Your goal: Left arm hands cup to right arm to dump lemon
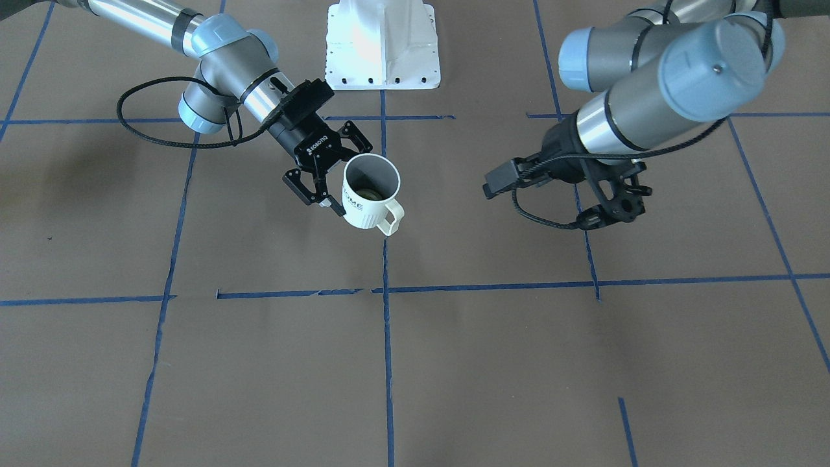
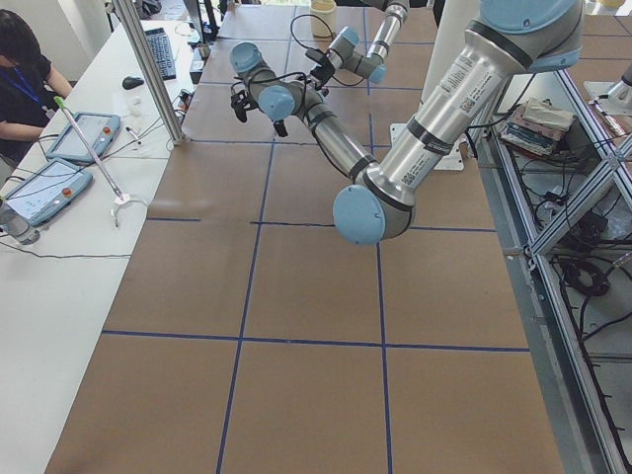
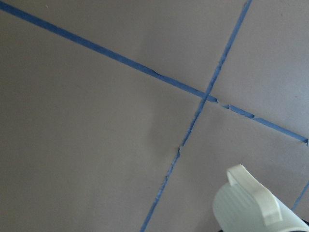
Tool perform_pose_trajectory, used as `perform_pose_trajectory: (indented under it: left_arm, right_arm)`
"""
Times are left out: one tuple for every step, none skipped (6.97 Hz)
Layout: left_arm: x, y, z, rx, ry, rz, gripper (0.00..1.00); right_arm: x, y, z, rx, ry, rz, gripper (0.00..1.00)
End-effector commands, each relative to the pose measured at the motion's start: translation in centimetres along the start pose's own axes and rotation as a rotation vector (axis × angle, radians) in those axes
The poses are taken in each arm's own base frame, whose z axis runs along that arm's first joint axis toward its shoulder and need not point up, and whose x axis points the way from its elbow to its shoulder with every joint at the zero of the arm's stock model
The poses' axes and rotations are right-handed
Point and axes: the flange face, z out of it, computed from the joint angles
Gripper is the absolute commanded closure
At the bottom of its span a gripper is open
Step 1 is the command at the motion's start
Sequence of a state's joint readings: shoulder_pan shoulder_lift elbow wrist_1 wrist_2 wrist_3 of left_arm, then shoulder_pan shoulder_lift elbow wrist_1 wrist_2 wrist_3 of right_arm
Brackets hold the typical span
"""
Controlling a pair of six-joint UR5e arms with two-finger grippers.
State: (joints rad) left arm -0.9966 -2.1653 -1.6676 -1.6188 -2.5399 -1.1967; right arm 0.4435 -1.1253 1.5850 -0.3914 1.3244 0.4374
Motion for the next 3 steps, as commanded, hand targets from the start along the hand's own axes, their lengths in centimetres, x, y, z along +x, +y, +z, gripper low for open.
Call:
perform_pose_trajectory:
  left_arm:
    - [-9.7, -4.1, 0.2, 0.112, -0.135, 0.211, 0.00]
    - [-13.9, -5.9, -0.3, 0.151, -0.210, 0.318, 0.00]
    - [-19.1, -7.4, -2.2, 0.153, -0.245, 0.394, 0.00]
  right_arm:
    - [6.5, 1.4, -0.7, -0.048, 0.125, -0.001, 0.95]
    - [10.6, 2.1, -1.8, -0.042, 0.219, 0.035, 0.94]
    - [14.5, 1.6, -2.6, -0.028, 0.277, 0.110, 0.94]
